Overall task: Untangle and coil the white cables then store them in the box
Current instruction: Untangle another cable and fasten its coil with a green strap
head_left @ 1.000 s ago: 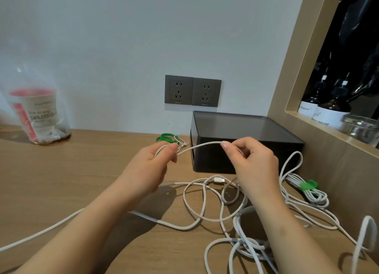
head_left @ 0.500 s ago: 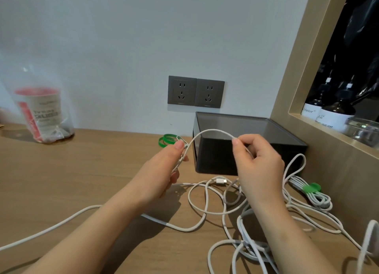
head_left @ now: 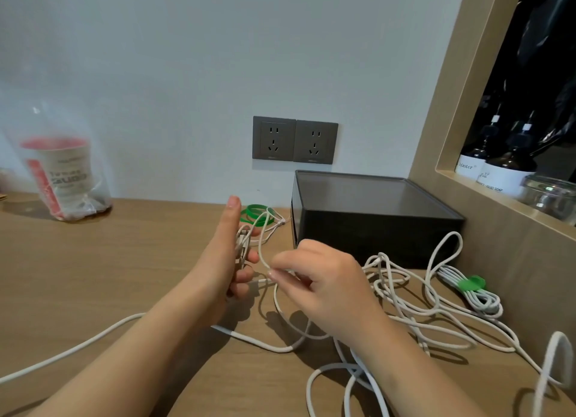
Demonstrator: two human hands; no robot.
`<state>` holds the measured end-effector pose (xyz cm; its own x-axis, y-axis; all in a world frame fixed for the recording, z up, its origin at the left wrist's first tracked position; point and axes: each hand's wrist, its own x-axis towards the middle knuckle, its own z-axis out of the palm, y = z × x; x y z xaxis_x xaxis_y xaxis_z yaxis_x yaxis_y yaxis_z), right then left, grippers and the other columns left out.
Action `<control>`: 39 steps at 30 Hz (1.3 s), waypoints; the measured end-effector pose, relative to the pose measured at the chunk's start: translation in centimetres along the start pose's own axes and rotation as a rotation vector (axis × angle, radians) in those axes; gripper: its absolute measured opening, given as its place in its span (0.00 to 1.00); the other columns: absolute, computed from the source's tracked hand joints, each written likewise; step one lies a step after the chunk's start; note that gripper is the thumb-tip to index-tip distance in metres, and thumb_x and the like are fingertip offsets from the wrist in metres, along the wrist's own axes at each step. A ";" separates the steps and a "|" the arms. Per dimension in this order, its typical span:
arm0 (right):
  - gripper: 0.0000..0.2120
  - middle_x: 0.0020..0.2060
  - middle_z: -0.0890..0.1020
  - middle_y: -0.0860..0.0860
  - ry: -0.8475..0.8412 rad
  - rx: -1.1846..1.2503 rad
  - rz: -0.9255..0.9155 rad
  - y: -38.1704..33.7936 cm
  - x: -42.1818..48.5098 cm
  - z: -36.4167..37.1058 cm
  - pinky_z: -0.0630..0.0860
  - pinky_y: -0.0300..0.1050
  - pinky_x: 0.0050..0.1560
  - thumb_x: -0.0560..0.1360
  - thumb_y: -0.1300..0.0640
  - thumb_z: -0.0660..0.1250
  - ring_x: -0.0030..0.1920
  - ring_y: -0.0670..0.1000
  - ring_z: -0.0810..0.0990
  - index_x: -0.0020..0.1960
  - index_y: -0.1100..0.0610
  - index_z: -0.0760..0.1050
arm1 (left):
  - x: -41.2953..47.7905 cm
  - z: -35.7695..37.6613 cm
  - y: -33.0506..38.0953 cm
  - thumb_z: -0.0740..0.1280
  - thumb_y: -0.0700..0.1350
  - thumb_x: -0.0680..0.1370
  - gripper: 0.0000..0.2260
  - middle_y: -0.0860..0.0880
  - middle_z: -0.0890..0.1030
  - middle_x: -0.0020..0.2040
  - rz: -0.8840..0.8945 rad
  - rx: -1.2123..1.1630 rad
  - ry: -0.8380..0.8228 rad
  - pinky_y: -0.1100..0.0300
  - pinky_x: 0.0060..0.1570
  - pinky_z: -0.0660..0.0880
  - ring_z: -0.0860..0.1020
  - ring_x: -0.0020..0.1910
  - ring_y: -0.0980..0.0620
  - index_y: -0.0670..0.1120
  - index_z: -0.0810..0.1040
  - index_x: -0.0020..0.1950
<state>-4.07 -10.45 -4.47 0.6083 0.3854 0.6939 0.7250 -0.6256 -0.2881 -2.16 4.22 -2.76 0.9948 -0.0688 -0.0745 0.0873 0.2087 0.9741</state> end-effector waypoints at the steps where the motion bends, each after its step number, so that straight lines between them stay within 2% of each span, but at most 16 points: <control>1: 0.12 0.37 0.79 0.46 -0.021 -0.010 -0.010 -0.2 0.0 0.1 0.77 0.41 0.33 0.75 0.50 0.60 0.37 0.43 0.76 0.48 0.52 0.81 | -0.1 0.0 0.0 0.60 0.74 0.61 0.31 0.50 0.69 0.30 -0.002 0.002 -0.018 0.68 0.19 0.56 0.61 0.20 0.58 0.47 0.72 0.45; 3: 0.13 0.37 0.79 0.46 -0.054 -0.037 -0.025 -0.5 0.0 0.2 0.77 0.42 0.32 0.75 0.50 0.59 0.36 0.44 0.76 0.48 0.52 0.81 | 0.0 0.0 -0.1 0.70 0.69 0.60 0.30 0.50 0.70 0.33 0.012 0.054 -0.036 0.67 0.19 0.57 0.61 0.20 0.59 0.48 0.73 0.50; 5: 0.13 0.37 0.79 0.46 -0.084 -0.064 -0.039 -0.7 0.0 0.3 0.75 0.36 0.32 0.75 0.49 0.58 0.36 0.44 0.76 0.48 0.51 0.81 | 0.1 0.0 -0.4 0.75 0.56 0.63 0.24 0.50 0.70 0.35 0.048 0.099 -0.024 0.66 0.19 0.58 0.63 0.21 0.58 0.48 0.72 0.52; 7: 0.14 0.37 0.80 0.45 -0.097 -0.083 -0.049 -0.8 0.0 0.3 0.69 0.27 0.34 0.74 0.49 0.58 0.37 0.42 0.75 0.48 0.51 0.81 | 0.4 0.0 -0.6 0.74 0.44 0.69 0.16 0.49 0.70 0.34 0.089 0.103 0.030 0.66 0.20 0.59 0.65 0.22 0.57 0.48 0.72 0.52; 9: 0.14 0.37 0.80 0.45 -0.098 -0.077 -0.034 -0.7 0.0 0.4 0.67 0.27 0.34 0.74 0.49 0.58 0.37 0.40 0.73 0.49 0.51 0.81 | 0.6 0.2 -0.6 0.67 0.39 0.74 0.09 0.48 0.71 0.34 0.107 0.090 0.077 0.66 0.20 0.61 0.67 0.23 0.56 0.49 0.72 0.49; 12: 0.16 0.38 0.78 0.42 -0.128 -0.003 0.031 -0.7 0.0 0.3 0.71 0.34 0.35 0.75 0.46 0.57 0.38 0.41 0.73 0.53 0.48 0.80 | 0.7 0.2 -0.5 0.61 0.40 0.77 0.04 0.49 0.72 0.35 0.100 -0.052 0.071 0.67 0.21 0.63 0.68 0.24 0.56 0.50 0.72 0.48; 15: 0.17 0.43 0.81 0.42 -0.209 0.097 0.106 -0.7 0.0 0.2 0.76 0.39 0.43 0.76 0.44 0.57 0.43 0.41 0.77 0.59 0.46 0.78 | 0.8 0.1 -0.1 0.61 0.46 0.79 0.03 0.48 0.72 0.35 0.107 -0.301 0.051 0.67 0.22 0.65 0.68 0.23 0.56 0.51 0.73 0.51; 18: 0.14 0.50 0.83 0.43 -0.295 0.116 0.141 -0.7 0.1 0.0 0.77 0.45 0.51 0.77 0.48 0.61 0.50 0.42 0.78 0.60 0.46 0.77 | 1.0 -0.6 0.2 0.62 0.55 0.77 0.08 0.48 0.70 0.36 0.065 -0.512 0.039 0.66 0.21 0.66 0.66 0.23 0.56 0.52 0.75 0.51; 21: 0.13 0.53 0.82 0.43 -0.369 0.084 0.159 -0.9 0.2 -0.2 0.76 0.46 0.54 0.78 0.51 0.62 0.53 0.42 0.78 0.61 0.46 0.77 | 1.4 -1.3 0.4 0.65 0.55 0.76 0.12 0.49 0.69 0.35 -0.032 -0.629 0.004 0.66 0.19 0.66 0.66 0.23 0.56 0.46 0.74 0.47; 25: 0.13 0.51 0.83 0.44 -0.344 0.060 0.159 -1.1 0.2 -0.3 0.77 0.46 0.53 0.78 0.51 0.62 0.51 0.43 0.78 0.61 0.46 0.77 | 1.1 -0.9 0.1 0.73 0.56 0.68 0.17 0.50 0.70 0.35 0.061 -0.545 -0.068 0.66 0.22 0.67 0.66 0.23 0.57 0.50 0.72 0.49; 26: 0.13 0.51 0.83 0.45 -0.338 0.053 0.156 -1.1 0.2 -0.2 0.77 0.47 0.52 0.78 0.51 0.62 0.51 0.44 0.78 0.60 0.46 0.77 | 0.9 -0.6 0.0 0.75 0.52 0.65 0.20 0.50 0.71 0.35 0.102 -0.482 -0.076 0.66 0.22 0.67 0.66 0.23 0.57 0.50 0.71 0.51; 28: 0.13 0.50 0.83 0.45 -0.344 0.036 0.149 -1.1 0.1 -0.2 0.77 0.48 0.51 0.78 0.51 0.62 0.50 0.45 0.78 0.60 0.46 0.77 | 0.8 -0.2 -0.3 0.74 0.38 0.62 0.23 0.50 0.73 0.34 0.169 -0.368 -0.040 0.65 0.21 0.67 0.68 0.23 0.58 0.52 0.71 0.53; 30: 0.13 0.50 0.83 0.45 -0.355 0.036 0.143 -1.0 0.2 -0.2 0.77 0.46 0.51 0.78 0.51 0.61 0.50 0.44 0.78 0.60 0.46 0.77 | 0.9 -0.1 -0.2 0.71 0.31 0.64 0.23 0.48 0.73 0.34 0.184 -0.334 0.024 0.64 0.21 0.67 0.69 0.24 0.57 0.52 0.71 0.52; 33: 0.13 0.50 0.83 0.45 -0.342 0.066 0.160 -1.0 0.2 -0.3 0.77 0.46 0.51 0.78 0.51 0.62 0.50 0.44 0.78 0.60 0.46 0.77 | 0.9 -0.4 0.0 0.61 0.33 0.76 0.14 0.46 0.74 0.36 0.173 -0.425 0.031 0.63 0.22 0.69 0.71 0.26 0.55 0.53 0.73 0.52; 36: 0.12 0.51 0.83 0.43 -0.326 0.128 0.212 -0.9 0.3 -0.3 0.77 0.47 0.52 0.78 0.50 0.62 0.51 0.43 0.79 0.60 0.45 0.78 | 1.0 -0.6 0.0 0.59 0.40 0.80 0.11 0.46 0.75 0.36 0.162 -0.545 -0.001 0.63 0.23 0.71 0.72 0.27 0.54 0.54 0.77 0.49; 39: 0.11 0.46 0.83 0.41 -0.340 0.222 0.247 -1.0 0.2 -0.5 0.77 0.42 0.49 0.77 0.50 0.63 0.47 0.41 0.78 0.57 0.46 0.79 | 1.2 -0.8 0.2 0.57 0.47 0.82 0.09 0.46 0.73 0.34 0.083 -0.681 -0.009 0.66 0.19 0.68 0.69 0.23 0.56 0.52 0.74 0.45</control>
<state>-4.84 -10.04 -3.70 0.8157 0.4665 0.3421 0.5742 -0.5807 -0.5772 -0.87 4.95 -2.82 0.9994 -0.0337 -0.0010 0.0269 0.7801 0.6251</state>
